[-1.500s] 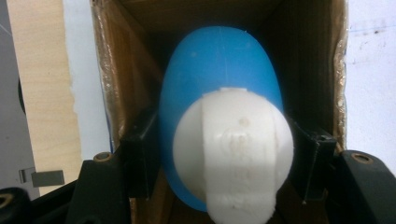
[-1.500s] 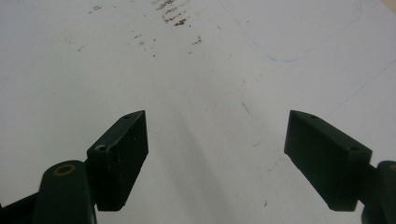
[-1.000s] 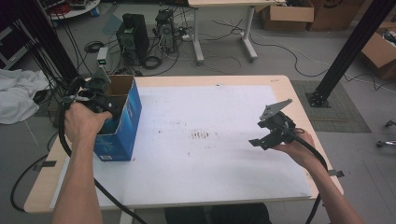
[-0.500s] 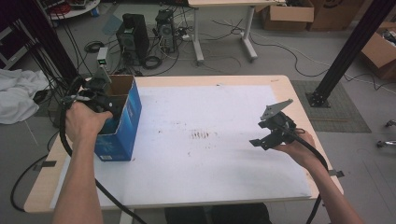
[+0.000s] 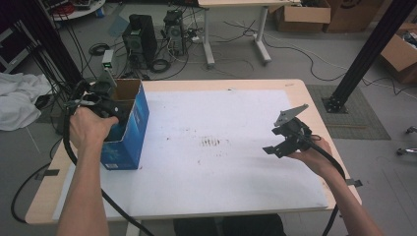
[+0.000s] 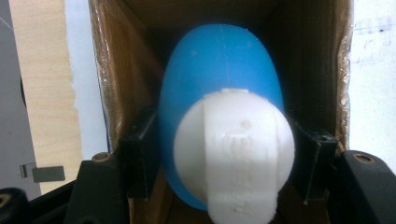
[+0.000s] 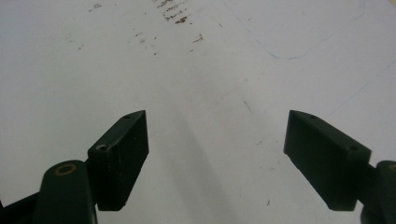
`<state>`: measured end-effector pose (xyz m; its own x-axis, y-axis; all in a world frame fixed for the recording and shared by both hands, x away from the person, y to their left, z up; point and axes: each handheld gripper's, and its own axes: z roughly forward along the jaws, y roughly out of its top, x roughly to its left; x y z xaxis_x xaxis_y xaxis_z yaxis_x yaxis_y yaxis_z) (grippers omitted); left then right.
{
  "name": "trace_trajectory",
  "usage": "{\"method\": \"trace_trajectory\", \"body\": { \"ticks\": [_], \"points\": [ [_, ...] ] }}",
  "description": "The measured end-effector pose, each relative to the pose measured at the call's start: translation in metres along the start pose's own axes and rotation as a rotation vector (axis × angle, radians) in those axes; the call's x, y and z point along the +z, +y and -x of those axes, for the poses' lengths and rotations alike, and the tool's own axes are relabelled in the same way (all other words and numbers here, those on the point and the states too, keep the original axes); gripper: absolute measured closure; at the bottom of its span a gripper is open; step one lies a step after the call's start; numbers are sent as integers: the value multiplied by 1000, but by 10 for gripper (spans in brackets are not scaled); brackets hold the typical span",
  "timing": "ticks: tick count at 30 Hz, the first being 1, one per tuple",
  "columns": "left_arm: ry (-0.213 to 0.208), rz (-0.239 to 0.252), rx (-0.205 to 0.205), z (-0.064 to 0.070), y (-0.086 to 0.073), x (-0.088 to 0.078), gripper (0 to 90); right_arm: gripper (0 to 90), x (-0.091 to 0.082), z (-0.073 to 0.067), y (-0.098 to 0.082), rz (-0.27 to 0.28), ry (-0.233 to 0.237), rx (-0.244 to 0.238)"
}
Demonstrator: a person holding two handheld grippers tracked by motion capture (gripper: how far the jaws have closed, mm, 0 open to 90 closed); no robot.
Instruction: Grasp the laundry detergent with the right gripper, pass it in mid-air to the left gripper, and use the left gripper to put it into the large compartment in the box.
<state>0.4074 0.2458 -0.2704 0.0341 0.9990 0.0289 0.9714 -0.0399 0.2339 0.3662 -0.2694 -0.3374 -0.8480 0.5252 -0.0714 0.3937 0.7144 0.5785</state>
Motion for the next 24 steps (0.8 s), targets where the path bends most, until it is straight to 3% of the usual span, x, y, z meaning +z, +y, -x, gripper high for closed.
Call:
{"method": "trace_trajectory", "body": {
  "ticks": [24],
  "points": [
    [11,-18,11,4,3,0,329,228,1,0,-2,0,2,9]
  ]
}}
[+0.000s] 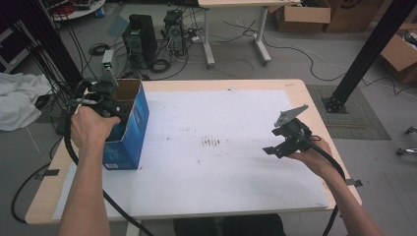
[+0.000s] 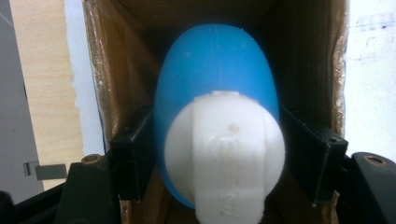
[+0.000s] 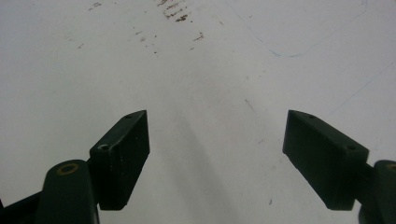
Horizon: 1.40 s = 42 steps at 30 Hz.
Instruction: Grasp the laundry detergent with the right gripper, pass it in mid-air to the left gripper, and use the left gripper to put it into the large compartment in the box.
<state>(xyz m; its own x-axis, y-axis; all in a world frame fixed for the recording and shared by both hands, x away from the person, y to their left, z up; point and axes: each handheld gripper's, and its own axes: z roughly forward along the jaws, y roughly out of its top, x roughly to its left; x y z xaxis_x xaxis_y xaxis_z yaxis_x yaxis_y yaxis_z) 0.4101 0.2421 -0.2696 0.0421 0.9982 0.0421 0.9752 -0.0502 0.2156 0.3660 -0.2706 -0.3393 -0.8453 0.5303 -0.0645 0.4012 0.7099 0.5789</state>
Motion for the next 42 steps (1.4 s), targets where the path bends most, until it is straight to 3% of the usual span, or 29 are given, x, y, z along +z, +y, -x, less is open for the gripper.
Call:
{"method": "trace_trajectory", "body": {
  "ticks": [8,16,24,42],
  "points": [
    [1,-1,1,0,1,-1,319,228,0,0,-1,0,-1,-2],
    [10,29,-3,0,2,-9,307,228,0,0,0,0,-1,-2],
    [19,58,27,5,4,-25,282,228,0,-1,0,0,-1,-4],
    [26,117,155,49,20,-84,161,229,-2,-1,2,-3,-7,-5]
  ]
}}
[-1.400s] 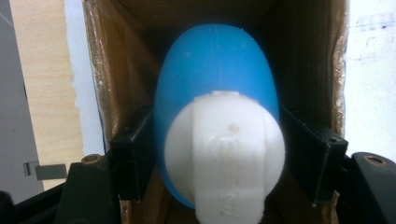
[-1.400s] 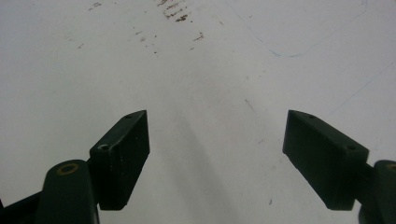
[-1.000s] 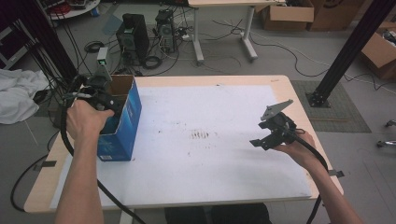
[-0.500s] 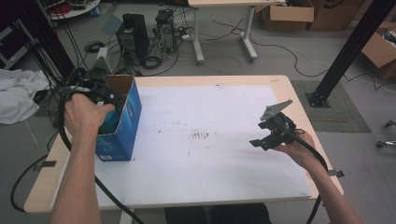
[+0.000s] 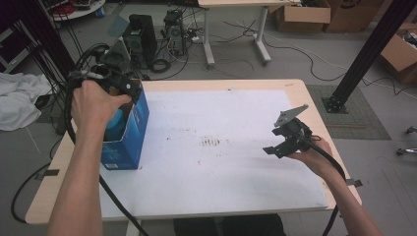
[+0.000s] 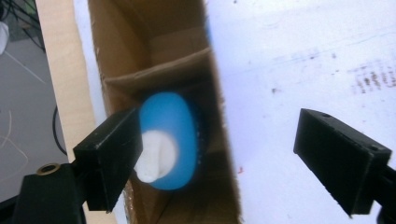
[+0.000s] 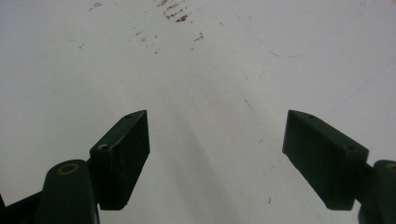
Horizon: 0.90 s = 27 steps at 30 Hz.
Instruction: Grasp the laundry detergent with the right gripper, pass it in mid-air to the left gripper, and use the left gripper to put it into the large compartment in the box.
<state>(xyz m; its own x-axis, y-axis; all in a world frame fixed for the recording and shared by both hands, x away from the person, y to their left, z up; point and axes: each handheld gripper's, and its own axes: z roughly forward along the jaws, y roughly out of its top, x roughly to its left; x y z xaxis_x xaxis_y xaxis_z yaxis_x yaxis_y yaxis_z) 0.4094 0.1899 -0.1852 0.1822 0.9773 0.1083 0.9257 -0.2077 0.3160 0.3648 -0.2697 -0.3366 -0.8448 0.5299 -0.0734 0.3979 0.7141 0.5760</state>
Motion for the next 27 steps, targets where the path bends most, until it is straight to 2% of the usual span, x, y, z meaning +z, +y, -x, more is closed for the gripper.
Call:
{"method": "trace_trajectory", "body": {
  "ticks": [5,14,18,21,27],
  "points": [
    [-1,27,41,14,6,-14,162,230,-2,0,0,1,-4,5],
    [-30,41,136,39,14,-23,160,230,-5,0,-2,-10,-13,7],
    [-45,44,201,52,16,-24,159,230,-6,1,-2,-15,-16,6],
    [-38,41,257,66,17,-25,159,230,-7,2,-1,-18,-20,4],
    [-59,48,360,95,17,-26,158,229,-10,3,0,-25,-27,8]
  ]
}}
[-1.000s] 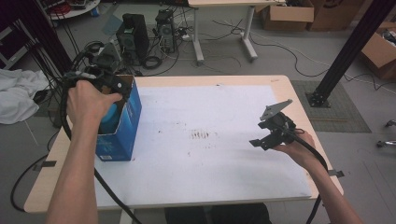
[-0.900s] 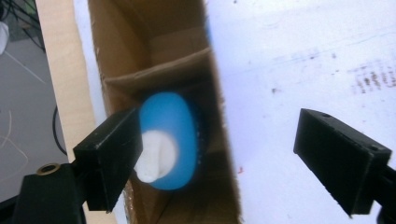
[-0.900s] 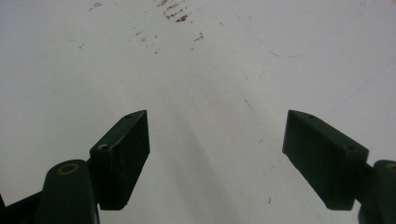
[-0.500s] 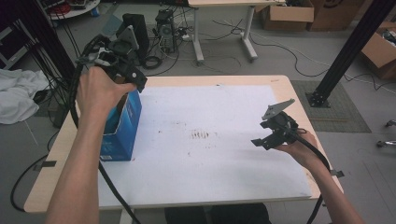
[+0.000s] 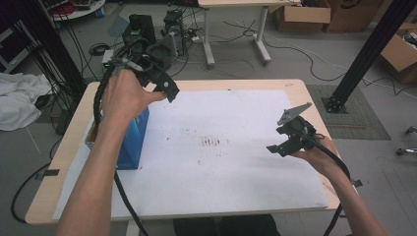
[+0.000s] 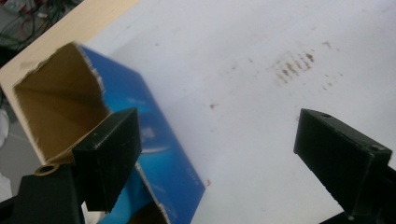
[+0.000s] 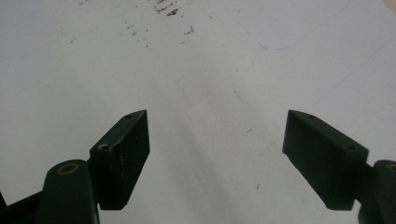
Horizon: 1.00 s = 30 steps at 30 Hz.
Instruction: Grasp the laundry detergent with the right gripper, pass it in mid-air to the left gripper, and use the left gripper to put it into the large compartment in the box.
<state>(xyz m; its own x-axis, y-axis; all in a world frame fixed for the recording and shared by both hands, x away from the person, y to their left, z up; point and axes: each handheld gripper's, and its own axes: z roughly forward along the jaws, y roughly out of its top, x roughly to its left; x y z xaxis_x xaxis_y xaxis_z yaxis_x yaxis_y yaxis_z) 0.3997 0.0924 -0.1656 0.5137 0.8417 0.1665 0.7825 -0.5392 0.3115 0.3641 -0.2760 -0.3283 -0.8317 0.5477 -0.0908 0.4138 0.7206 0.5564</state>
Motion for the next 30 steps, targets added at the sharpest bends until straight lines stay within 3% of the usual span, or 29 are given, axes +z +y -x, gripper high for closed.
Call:
{"method": "trace_trajectory", "body": {
  "ticks": [4,11,15,24,30],
  "points": [
    [-14,-10,98,19,6,5,157,229,-2,1,-1,-4,-7,2],
    [-64,-22,218,47,12,21,158,229,-6,2,-6,-19,-17,11],
    [-106,-31,274,62,13,36,158,229,-8,3,-10,-24,-23,18],
    [-157,-75,401,89,9,72,158,229,-12,5,-13,-31,-34,21],
    [-169,-99,453,101,3,93,159,229,-12,6,-14,-35,-35,23]
  ]
}}
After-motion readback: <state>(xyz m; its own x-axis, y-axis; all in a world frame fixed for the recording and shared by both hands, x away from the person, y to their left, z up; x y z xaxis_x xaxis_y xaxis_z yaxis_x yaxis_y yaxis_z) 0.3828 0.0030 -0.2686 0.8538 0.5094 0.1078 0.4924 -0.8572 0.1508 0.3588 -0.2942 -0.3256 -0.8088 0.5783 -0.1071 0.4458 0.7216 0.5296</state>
